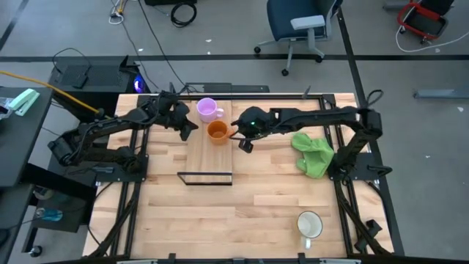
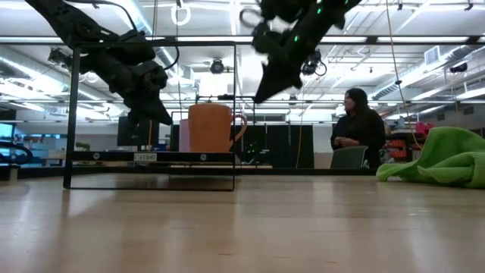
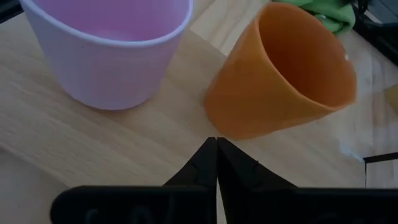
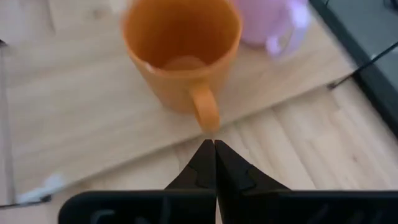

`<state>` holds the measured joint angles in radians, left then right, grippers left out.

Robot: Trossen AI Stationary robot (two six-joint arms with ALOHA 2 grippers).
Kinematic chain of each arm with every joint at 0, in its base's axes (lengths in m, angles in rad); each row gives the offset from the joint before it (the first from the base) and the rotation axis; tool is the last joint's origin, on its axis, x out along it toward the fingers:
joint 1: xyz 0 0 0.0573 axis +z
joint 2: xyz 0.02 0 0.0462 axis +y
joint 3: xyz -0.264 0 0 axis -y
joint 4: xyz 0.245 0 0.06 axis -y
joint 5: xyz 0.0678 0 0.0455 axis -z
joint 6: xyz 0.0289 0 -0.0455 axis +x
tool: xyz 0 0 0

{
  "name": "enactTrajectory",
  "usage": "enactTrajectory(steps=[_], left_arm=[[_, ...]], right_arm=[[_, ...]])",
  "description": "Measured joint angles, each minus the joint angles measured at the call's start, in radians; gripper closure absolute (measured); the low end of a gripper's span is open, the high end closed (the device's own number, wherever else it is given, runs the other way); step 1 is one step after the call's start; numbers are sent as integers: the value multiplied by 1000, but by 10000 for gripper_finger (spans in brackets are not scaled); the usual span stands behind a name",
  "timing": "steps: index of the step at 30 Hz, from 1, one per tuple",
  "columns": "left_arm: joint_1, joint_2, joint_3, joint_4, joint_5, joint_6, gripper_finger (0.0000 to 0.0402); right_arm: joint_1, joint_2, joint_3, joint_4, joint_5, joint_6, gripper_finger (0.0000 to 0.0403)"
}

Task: Stack small to large cups/mugs on shelf
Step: Put the orange mug on the shelf

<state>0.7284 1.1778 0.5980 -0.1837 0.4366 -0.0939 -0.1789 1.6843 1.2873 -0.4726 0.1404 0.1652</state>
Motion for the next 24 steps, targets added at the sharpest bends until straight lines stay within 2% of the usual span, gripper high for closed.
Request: enactTrajectory(steps=[8, 24], left_arm=[[-35, 0, 0, 7, -10, -7, 382], [-71, 3, 0, 81, -71, -58, 391]], right_arm=[[-31, 85, -2, 44, -37, 6, 403], [-34, 84, -2, 109, -37, -1, 403]])
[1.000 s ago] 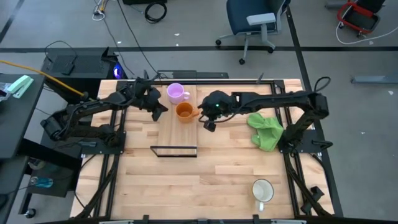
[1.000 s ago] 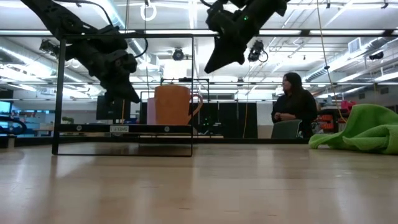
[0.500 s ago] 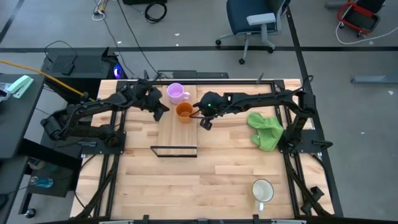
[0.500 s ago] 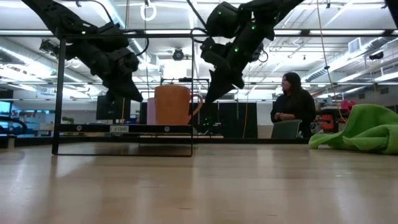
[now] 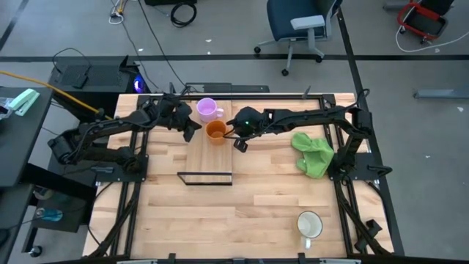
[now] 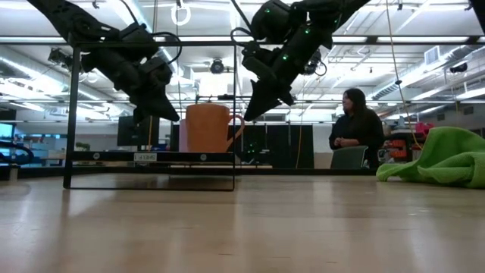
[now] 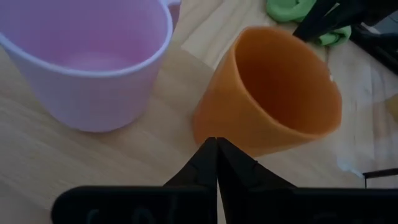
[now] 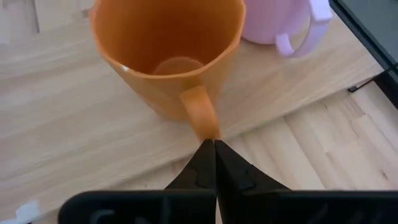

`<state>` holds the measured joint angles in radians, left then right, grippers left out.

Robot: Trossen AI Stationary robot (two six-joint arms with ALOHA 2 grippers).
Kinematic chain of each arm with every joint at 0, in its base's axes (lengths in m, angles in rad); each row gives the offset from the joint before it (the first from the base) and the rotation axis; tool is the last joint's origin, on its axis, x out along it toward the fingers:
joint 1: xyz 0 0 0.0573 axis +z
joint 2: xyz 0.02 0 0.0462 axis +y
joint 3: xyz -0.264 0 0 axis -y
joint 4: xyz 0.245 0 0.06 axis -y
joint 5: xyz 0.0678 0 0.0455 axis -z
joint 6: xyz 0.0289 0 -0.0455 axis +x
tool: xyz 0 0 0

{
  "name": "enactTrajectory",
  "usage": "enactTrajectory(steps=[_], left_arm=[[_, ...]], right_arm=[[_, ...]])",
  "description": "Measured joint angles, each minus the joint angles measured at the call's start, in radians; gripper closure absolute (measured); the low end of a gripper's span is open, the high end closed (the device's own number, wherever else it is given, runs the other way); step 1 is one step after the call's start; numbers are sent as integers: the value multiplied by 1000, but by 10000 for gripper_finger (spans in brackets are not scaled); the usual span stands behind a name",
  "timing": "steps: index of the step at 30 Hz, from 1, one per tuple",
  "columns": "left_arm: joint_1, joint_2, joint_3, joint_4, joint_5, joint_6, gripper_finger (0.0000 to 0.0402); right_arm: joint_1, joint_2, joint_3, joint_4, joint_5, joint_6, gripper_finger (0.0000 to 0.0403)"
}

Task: Stack small to large cups/mugs on shelf
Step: Put the orange mug on the shelf

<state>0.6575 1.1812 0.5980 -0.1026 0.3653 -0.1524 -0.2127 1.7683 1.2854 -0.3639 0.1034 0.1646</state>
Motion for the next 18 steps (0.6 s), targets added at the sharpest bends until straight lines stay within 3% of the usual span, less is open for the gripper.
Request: enactTrajectory(steps=[18], left_arm=[[-40, 74, 0, 92, -6, -49, 382]], right_arm=[[-1, 0, 0, 35, -7, -2, 403]])
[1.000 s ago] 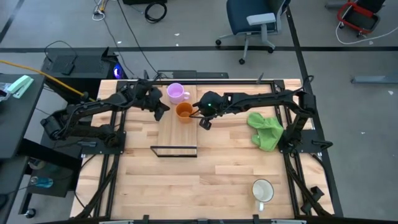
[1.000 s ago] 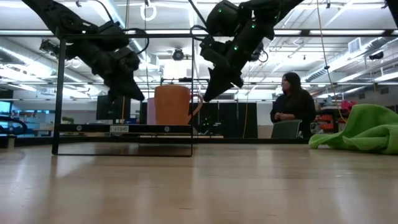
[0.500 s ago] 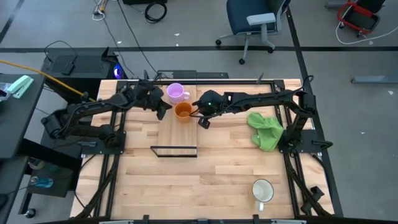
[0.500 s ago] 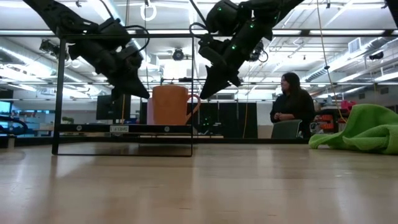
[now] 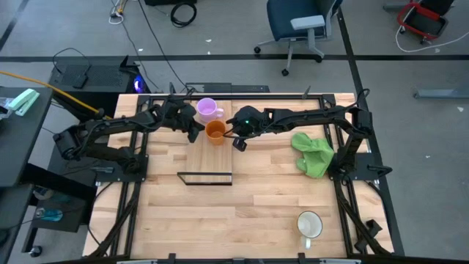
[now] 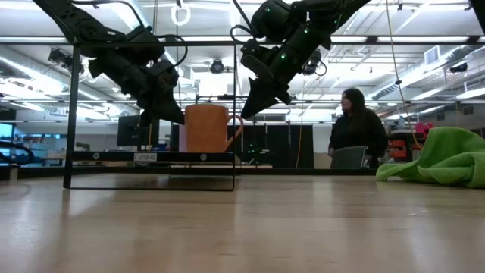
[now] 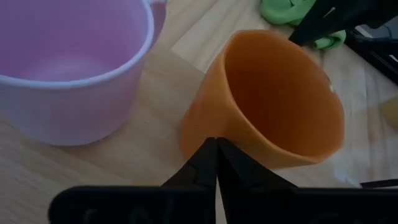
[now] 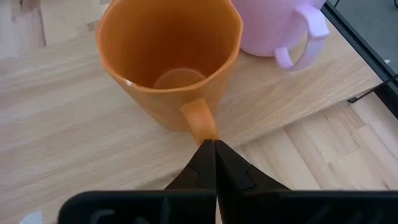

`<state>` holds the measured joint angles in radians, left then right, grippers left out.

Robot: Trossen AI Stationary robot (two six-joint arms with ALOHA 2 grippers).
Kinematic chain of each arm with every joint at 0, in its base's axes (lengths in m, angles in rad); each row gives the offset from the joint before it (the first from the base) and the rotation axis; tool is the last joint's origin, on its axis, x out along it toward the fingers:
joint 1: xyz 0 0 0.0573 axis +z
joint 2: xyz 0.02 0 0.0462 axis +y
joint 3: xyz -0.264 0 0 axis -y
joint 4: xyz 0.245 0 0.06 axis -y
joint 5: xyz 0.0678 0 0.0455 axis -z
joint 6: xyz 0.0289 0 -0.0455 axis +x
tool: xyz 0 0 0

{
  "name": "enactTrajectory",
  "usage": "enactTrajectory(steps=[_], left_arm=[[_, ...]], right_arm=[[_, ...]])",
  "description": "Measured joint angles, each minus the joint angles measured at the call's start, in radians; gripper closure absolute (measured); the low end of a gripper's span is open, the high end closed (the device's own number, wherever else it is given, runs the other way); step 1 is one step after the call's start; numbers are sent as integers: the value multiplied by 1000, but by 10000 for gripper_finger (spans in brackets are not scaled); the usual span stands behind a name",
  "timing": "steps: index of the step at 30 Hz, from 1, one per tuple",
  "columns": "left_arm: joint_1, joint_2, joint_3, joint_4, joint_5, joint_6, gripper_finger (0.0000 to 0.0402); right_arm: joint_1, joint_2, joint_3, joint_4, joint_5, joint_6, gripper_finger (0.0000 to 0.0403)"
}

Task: Stack small to large cups/mugs on shelf
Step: Put the orange mug on the shelf

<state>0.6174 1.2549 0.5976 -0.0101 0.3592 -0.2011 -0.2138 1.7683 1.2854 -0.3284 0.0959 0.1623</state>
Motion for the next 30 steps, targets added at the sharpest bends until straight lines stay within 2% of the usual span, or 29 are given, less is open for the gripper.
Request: enactTrajectory(steps=[14, 21, 30], left_arm=[[-38, 0, 0, -25, -2, -15, 390], [-39, 0, 0, -77, 9, -3, 380], [-19, -4, 0, -101, 6, 12, 391]], right_arm=[[-1, 0, 0, 13, -19, -1, 403], [0, 0, 0, 27, -35, -8, 403], [3, 0, 0, 31, -56, -13, 403]])
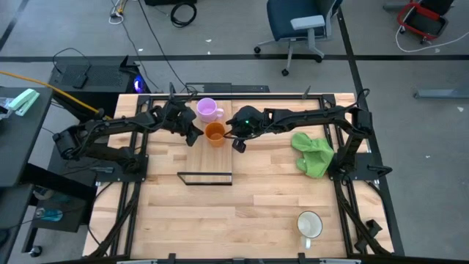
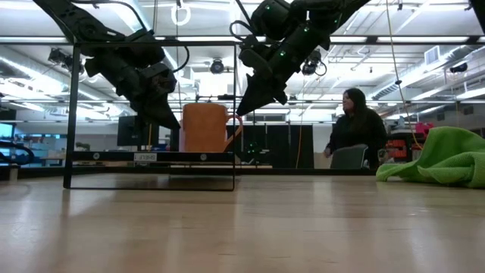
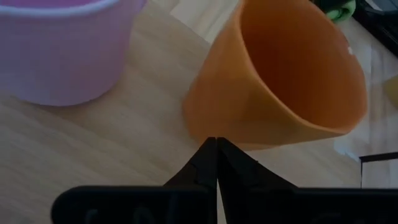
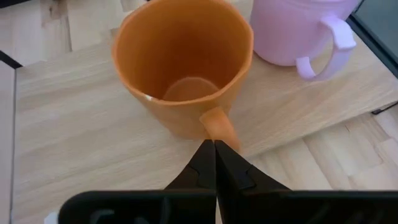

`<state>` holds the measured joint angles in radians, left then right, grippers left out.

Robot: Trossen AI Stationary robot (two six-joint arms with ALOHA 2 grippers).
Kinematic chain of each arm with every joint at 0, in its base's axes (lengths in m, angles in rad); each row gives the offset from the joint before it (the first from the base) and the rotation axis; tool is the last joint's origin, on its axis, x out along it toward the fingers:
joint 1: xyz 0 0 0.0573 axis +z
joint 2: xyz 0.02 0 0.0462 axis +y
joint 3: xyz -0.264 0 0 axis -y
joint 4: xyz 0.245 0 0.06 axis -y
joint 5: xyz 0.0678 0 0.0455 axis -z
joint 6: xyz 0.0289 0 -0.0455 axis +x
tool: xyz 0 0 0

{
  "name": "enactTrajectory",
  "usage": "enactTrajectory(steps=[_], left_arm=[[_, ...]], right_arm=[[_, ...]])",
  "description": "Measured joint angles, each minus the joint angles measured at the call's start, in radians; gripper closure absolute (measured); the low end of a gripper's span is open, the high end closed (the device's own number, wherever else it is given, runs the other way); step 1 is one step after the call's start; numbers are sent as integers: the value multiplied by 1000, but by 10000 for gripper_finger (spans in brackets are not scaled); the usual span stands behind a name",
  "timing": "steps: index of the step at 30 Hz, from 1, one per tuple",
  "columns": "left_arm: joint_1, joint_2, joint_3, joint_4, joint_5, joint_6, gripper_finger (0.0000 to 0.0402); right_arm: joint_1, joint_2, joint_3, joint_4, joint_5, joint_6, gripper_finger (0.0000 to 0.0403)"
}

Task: Stack small to large cups/mugs on shelf
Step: Put the orange mug on the shelf

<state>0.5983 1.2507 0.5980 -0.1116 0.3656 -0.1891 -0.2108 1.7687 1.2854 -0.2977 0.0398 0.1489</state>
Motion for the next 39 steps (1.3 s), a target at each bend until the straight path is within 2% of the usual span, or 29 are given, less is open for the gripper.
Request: enactTrajectory(steps=[10, 18, 28, 33, 39], left_arm=[[42, -1, 0, -22, -3, 3, 382], [51, -2, 0, -21, -4, 26, 387], [50, -2, 0, -21, -7, 45, 385], [50, -2, 0, -21, -7, 46, 389], [50, -2, 0, -20, -7, 47, 380]], right_arm=[[6, 0, 0, 25, -3, -18, 403], [3, -54, 3, -19, 88, -38, 403], [-22, -55, 2, -160, 107, 84, 394], [-43, -55, 1, -185, 59, 4, 399], [-43, -55, 1, -184, 60, -44, 395]])
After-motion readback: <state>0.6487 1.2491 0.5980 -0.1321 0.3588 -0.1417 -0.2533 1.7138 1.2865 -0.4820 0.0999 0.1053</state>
